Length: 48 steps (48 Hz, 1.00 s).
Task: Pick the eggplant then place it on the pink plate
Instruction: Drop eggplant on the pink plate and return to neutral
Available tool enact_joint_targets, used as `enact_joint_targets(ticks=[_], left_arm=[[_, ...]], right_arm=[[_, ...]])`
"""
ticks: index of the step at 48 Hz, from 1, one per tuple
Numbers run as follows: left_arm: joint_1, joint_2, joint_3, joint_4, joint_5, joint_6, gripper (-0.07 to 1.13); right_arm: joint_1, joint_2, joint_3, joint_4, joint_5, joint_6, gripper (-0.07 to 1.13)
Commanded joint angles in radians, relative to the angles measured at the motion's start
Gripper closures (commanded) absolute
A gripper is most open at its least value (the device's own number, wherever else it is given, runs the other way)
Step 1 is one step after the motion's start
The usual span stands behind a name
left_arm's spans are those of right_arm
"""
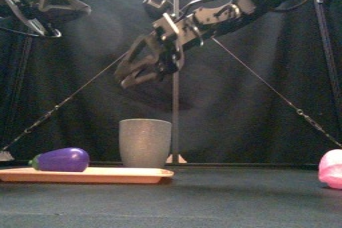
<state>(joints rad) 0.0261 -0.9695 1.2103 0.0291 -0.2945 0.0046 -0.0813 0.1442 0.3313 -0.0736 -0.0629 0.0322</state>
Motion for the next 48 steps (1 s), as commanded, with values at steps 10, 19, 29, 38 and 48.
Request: enact_joint_targets(ticks=[10,19,29,38,48], left_arm=[[0.002,0.000,-0.011,0.002,-0.005,0.002,1.09],[0.002,-0.002,-0.009,0.002,-0.005,0.000,1.09],[0.003,-0.005,-0.006,0.002,-0.005,0.000,1.09],[0.002,-0.006,-0.005,0.002,-0.003,0.002,1.09],[0.003,-0.006,-0.003,0.002,-0.003,0.002,1.09]], right_arm=[[-0.003,-0.334,0.262,0.020,-0.216,-0.002,0.18],[0.002,-0.494,0.423,0.017,-0.310,-0.003,0.18],[0.006,-0.683,0.538,0.012,-0.331,-0.005,0.18],[0.008,-0.879,0.666,0.018,-0.331,-0.002,0.18],[0.012,-1.068,0.801,0.015,-0.328,0.000,0.18]])
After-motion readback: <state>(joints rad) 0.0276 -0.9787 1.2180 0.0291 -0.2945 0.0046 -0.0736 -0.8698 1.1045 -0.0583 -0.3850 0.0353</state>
